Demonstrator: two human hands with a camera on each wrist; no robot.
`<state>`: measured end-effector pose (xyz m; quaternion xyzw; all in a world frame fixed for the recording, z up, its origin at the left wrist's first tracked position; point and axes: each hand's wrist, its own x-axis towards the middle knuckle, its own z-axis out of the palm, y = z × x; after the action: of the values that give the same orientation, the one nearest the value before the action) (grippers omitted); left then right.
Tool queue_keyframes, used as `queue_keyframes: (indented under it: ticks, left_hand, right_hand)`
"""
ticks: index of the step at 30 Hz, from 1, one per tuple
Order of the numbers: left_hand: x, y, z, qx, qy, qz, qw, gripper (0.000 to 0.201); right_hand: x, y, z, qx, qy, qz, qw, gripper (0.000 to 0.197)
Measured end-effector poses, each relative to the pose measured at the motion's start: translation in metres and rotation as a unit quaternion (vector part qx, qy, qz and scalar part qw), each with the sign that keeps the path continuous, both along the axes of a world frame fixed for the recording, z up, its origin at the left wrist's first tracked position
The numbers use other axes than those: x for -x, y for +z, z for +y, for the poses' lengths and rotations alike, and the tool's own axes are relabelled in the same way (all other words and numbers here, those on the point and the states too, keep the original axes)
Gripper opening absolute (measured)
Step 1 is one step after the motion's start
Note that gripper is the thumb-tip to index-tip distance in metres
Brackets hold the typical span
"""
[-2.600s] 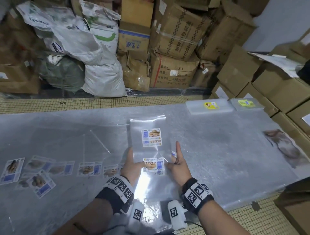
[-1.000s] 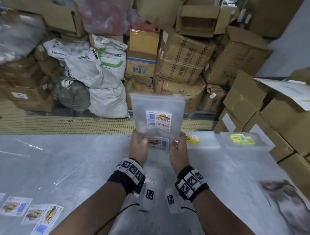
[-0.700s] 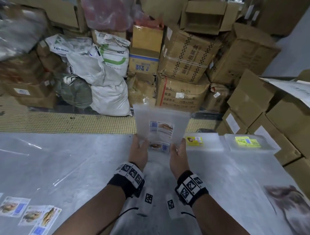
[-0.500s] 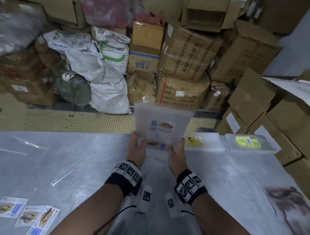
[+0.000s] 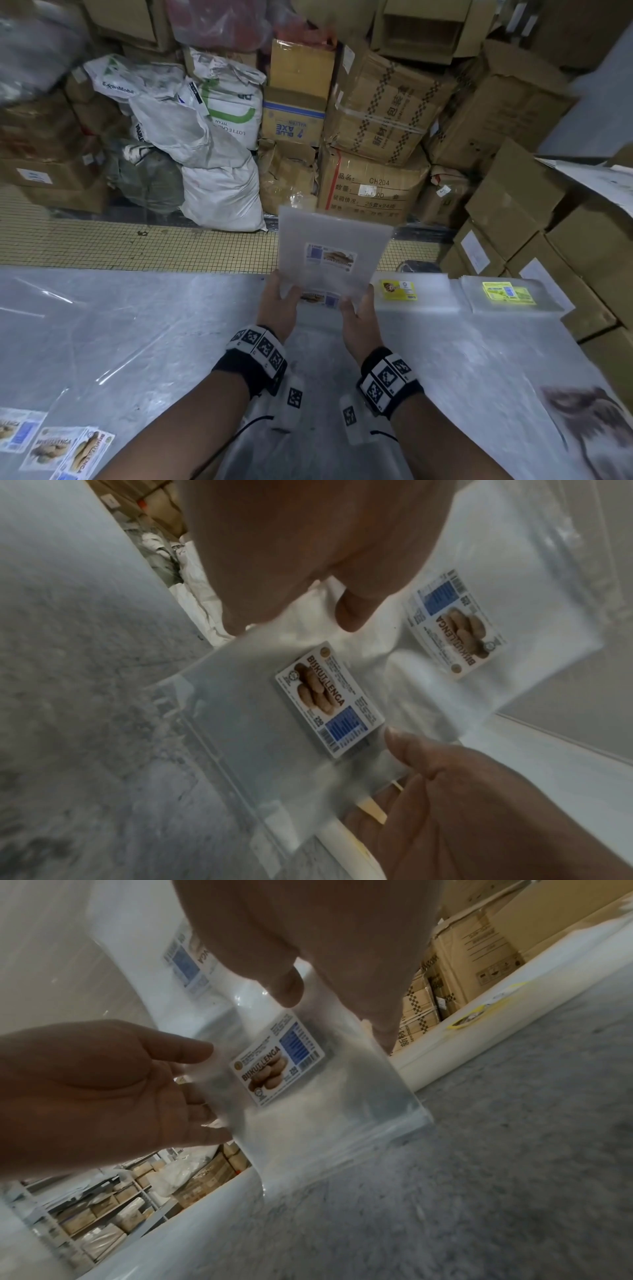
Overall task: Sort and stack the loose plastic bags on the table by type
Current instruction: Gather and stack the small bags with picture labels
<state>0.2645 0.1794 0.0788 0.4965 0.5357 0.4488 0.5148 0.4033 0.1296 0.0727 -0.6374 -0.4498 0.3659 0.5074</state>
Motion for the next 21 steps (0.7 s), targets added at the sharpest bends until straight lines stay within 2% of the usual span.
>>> queue_keyframes:
  ticks: [5, 11, 16, 20, 21]
  left_hand:
    - [-0.003, 0.003, 0.001, -0.001, -0.004, 0.029, 1.000, 0.039]
    - [-0.004, 0.015, -0.007, -0.003, -0.001, 0.039, 0.999, 0.026]
    - [0.001, 0.025, -0.031, 0.034, -0.074, 0.064, 0.995, 0.018]
    - [-0.004, -0.010, -0.073, 0.162, -0.134, 0.030, 0.977, 0.036]
    - [-0.006, -0.024, -0.086, 0.196, -0.128, 0.022, 0.972, 0.050]
  right_hand:
    - [-0.001, -0.004, 0.005, 0.019, -0.002, -0.010, 1.000, 0.033]
    - [-0.006, 0.002, 0.003, 0.021, -0.004, -0.037, 0.999, 0.030]
    - [-0.024, 0.018, -0.020, 0.089, 0.036, -0.061, 0.993, 0.027]
    - [-0.042, 0.012, -0.068, 0.200, 0.102, -0.118, 0.967, 0.034]
    - [-0.044, 0.007, -0.082, 0.227, 0.110, -0.111, 0.961, 0.037]
